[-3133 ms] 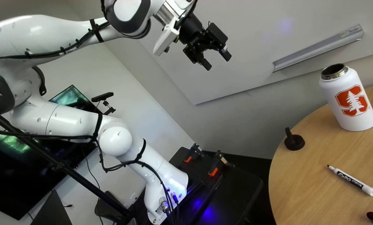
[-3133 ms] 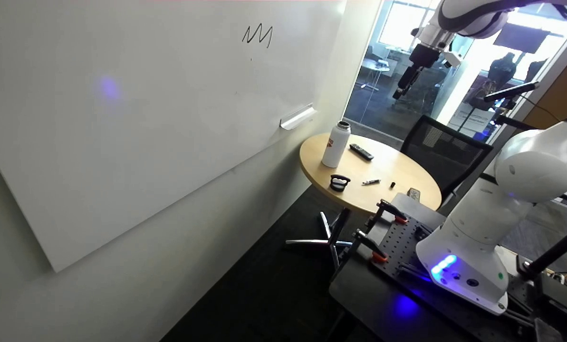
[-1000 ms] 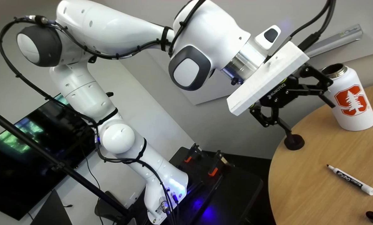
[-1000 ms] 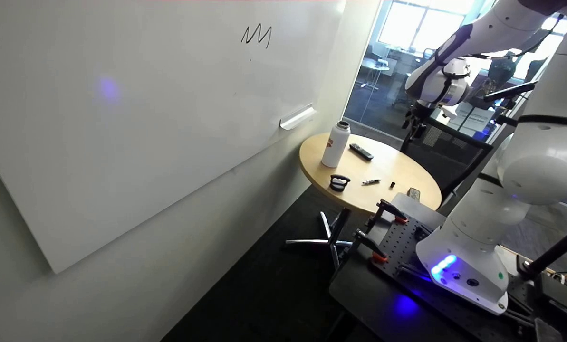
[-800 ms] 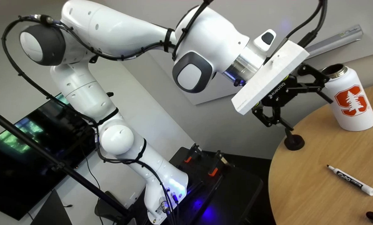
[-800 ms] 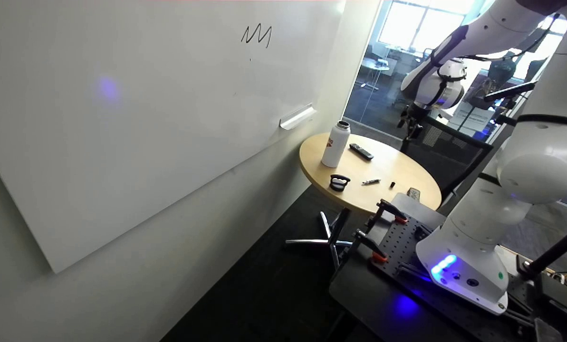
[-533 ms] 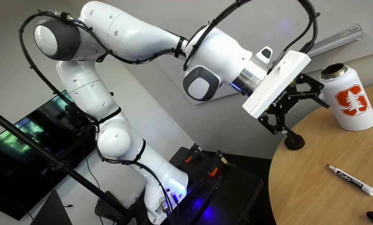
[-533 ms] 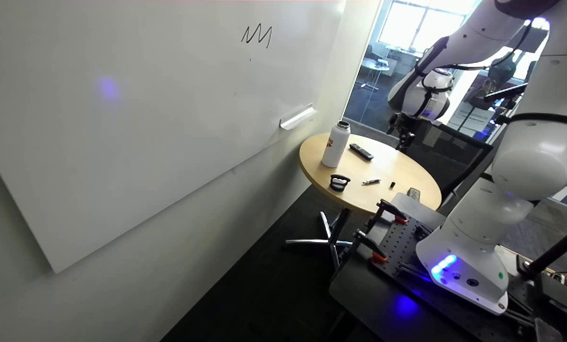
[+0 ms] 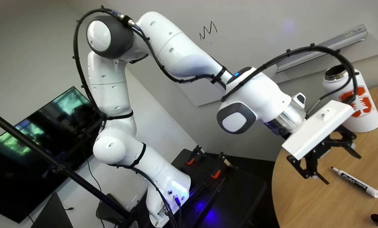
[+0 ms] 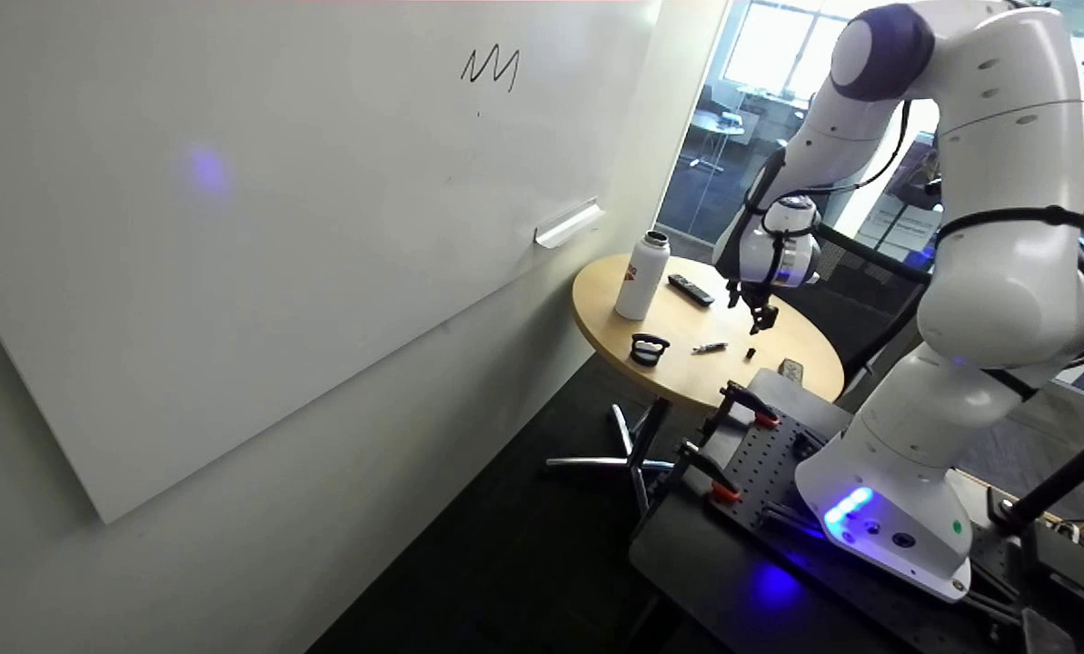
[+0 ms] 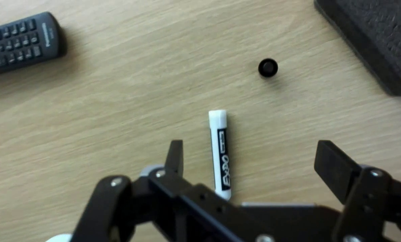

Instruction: Use the marker to write on the board

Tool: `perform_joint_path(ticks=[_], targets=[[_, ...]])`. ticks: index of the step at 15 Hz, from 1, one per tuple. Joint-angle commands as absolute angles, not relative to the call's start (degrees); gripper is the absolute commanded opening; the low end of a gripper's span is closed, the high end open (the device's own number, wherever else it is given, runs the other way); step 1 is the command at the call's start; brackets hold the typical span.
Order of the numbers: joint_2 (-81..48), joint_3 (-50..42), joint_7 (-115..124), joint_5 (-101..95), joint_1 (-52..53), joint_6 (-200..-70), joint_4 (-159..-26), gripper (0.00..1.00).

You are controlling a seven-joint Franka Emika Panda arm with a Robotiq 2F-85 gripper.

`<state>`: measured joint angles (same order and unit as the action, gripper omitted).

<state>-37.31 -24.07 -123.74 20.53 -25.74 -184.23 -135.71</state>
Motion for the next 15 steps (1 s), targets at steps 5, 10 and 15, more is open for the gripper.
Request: perform_joint_path(ticks=[5, 10, 15], targets=[[-42.31, -21.89, -107.81, -2.80, -35.31, -173.06, -125.72, 1.00], [-41.75, -13.22, -111.37, -5.07, -45.57, -163.85, -121.41, 1.00], [-41.14, -10.78, -114.46, -4.62, -49.78, -161.21, -119.29, 1.00]])
